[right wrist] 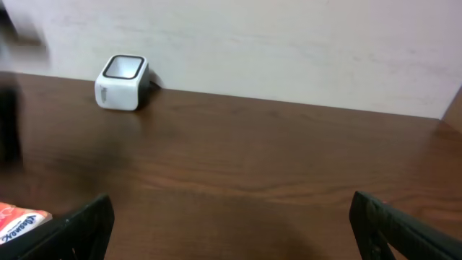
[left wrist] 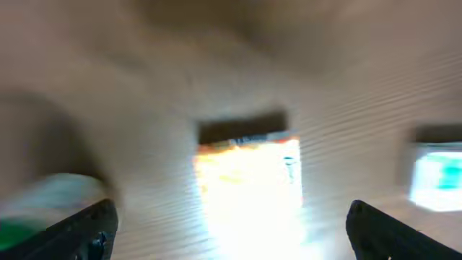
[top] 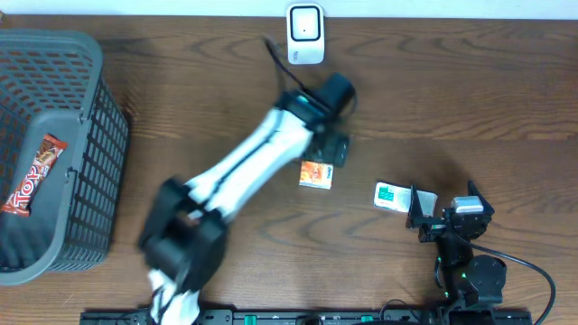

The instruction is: Scan the item barcode

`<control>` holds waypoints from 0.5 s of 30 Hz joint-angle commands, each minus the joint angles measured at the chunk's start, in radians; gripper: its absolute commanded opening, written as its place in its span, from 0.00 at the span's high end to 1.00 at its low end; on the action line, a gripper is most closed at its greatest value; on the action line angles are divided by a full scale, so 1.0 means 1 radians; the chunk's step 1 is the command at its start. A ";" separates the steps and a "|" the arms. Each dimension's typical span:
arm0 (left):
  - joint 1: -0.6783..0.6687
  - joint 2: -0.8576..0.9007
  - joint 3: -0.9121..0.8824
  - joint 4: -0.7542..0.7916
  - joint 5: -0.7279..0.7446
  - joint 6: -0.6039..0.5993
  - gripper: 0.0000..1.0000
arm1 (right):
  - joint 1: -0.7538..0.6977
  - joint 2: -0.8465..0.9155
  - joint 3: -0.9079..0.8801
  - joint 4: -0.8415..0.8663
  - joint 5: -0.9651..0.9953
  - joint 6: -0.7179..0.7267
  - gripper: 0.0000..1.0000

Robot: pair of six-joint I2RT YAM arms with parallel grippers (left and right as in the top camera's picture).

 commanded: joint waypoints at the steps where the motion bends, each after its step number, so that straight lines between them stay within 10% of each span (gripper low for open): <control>1: 0.063 -0.246 0.117 -0.005 -0.020 0.158 0.01 | 0.000 -0.003 -0.001 -0.005 0.001 0.012 0.01; 7: 0.292 -0.550 0.177 -0.006 -0.135 0.180 0.01 | 0.000 -0.003 -0.001 -0.005 0.001 0.013 0.01; 15: 0.917 -0.724 0.176 -0.240 -0.143 0.039 0.01 | 0.000 -0.003 -0.001 -0.005 0.001 0.012 0.01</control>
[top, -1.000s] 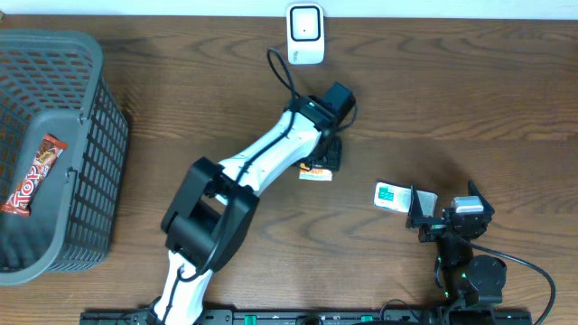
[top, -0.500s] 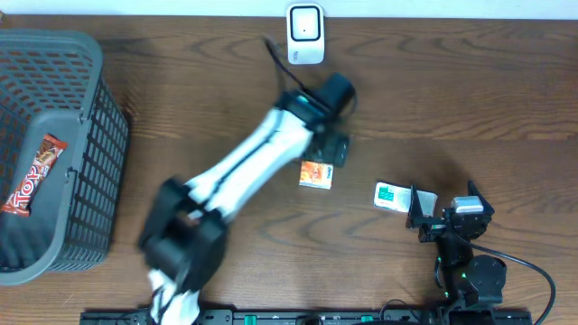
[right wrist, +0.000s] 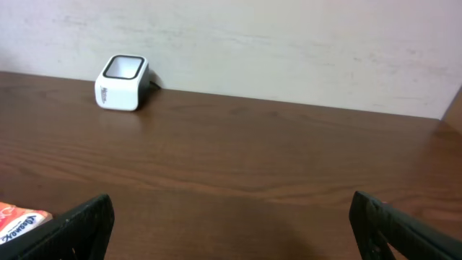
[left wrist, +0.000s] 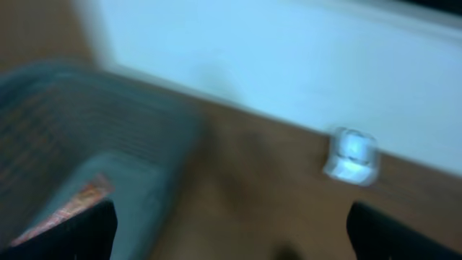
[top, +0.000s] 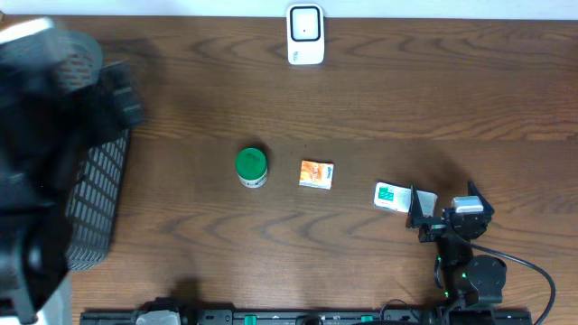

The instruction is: Scan the item barcode

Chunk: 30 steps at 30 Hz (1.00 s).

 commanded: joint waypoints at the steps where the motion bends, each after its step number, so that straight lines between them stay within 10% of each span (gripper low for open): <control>1: 0.229 0.035 -0.024 -0.071 -0.013 -0.105 0.01 | 0.000 -0.003 -0.001 -0.004 0.002 0.012 0.01; 8: 0.504 0.098 -0.136 -0.116 -0.010 -0.346 0.01 | 0.000 -0.003 -0.001 -0.004 0.002 0.013 0.01; 30: 0.534 0.643 -0.291 0.117 -0.107 -0.705 0.01 | 0.000 -0.003 -0.001 -0.004 0.002 0.013 0.01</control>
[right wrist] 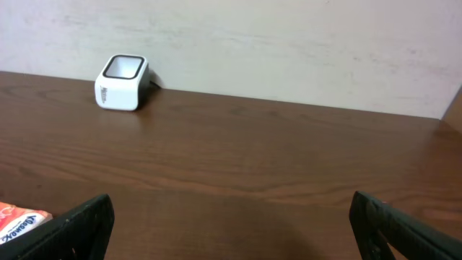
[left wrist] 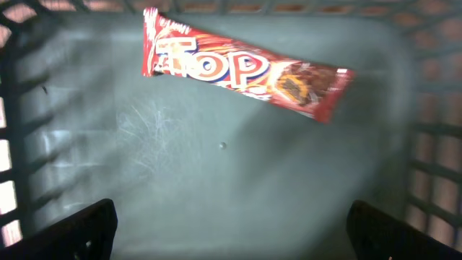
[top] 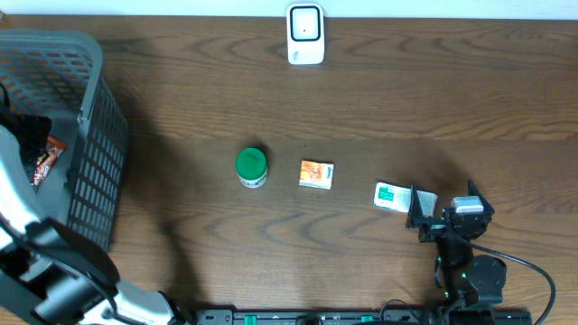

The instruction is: Scan the item barcode

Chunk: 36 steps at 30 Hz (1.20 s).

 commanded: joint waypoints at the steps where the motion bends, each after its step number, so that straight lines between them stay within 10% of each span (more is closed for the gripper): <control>1: 0.010 0.054 -0.003 -0.002 -0.073 -0.135 0.01 | 0.000 -0.003 -0.001 -0.004 0.002 0.012 0.01; 23: 0.008 0.258 -0.004 0.123 -0.150 -0.548 0.01 | 0.000 -0.003 -0.001 -0.005 0.002 0.012 0.01; 36: 0.008 0.260 -0.004 0.198 -0.181 -0.547 0.01 | 0.000 -0.003 -0.001 -0.005 0.002 0.012 0.01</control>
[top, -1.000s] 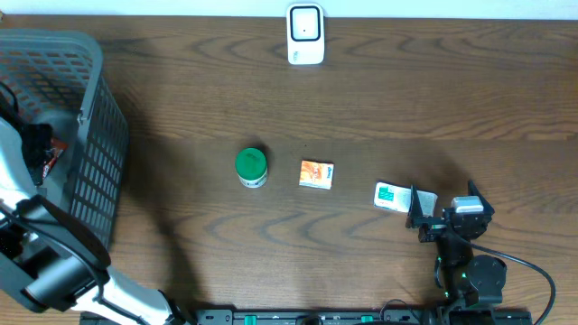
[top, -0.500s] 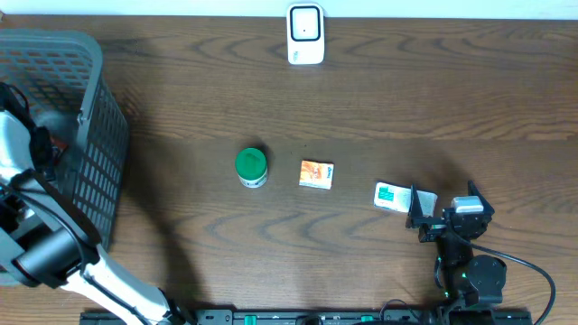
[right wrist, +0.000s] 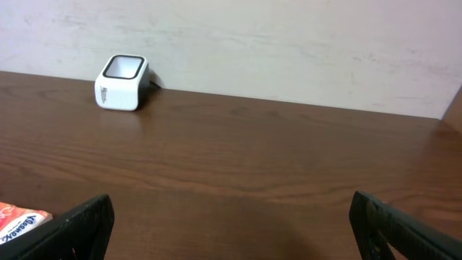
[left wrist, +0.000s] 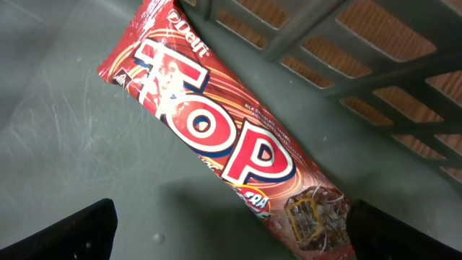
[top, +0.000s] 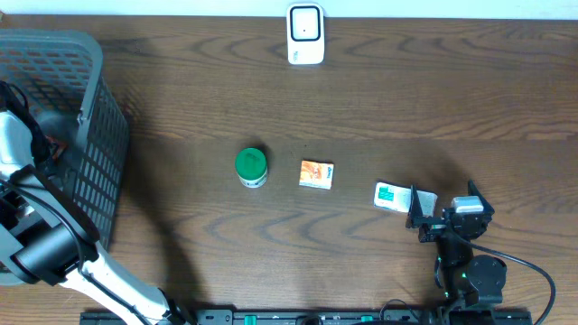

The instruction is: Scan the item barcode

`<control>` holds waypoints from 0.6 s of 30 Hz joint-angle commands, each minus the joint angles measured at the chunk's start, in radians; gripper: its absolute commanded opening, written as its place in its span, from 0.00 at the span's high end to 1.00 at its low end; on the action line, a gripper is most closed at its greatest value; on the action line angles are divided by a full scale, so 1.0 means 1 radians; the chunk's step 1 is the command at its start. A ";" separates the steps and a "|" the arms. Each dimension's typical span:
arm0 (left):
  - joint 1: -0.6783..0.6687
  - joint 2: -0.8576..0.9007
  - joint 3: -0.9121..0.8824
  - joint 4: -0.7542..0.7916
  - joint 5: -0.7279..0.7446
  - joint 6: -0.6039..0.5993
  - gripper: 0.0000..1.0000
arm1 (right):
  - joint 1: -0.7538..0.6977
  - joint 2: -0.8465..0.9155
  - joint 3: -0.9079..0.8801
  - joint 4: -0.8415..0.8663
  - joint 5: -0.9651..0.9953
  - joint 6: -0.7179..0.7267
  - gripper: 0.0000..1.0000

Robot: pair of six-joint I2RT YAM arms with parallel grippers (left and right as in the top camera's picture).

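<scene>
A red "TOP" chocolate bar (left wrist: 216,137) lies slantwise on the grey floor of the basket (top: 90,108). My left gripper (left wrist: 231,238) hangs open just above it, reaching down into the basket. The bar's lower end lies between the fingers, near the right fingertip (left wrist: 411,235). In the overhead view the arm hides most of the bar, leaving only a red sliver (top: 56,144). The white scanner (top: 305,34) stands at the table's far edge. My right gripper (right wrist: 231,231) rests open and empty at the front right.
A green-lidded can (top: 251,167) and a small orange packet (top: 316,173) sit mid-table. A green-and-white packet (top: 390,196) lies just left of the right gripper. The basket's lattice walls (left wrist: 346,50) rise close around the left gripper.
The left gripper has come lower over the chocolate bar, which now fills the wrist view with its end between the open fingers. The right arm has not moved.
First my left gripper was open over the orange packet mid-table. Half a second later the arm was at the left by the basket. Then it looked down at the bar from higher inside the basket, and now it is close above the bar.
</scene>
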 commanded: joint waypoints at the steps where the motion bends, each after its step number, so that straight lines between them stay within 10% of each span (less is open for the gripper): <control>1: 0.003 0.006 -0.003 -0.003 -0.047 -0.016 0.01 | 0.000 -0.003 -0.001 -0.004 0.002 0.012 0.01; 14: 0.003 0.092 -0.003 0.005 -0.058 -0.014 0.02 | 0.000 -0.003 -0.001 -0.004 0.002 0.012 0.01; 18: 0.003 0.093 -0.003 0.005 -0.058 -0.006 0.34 | 0.000 -0.003 -0.001 -0.004 0.002 0.012 0.01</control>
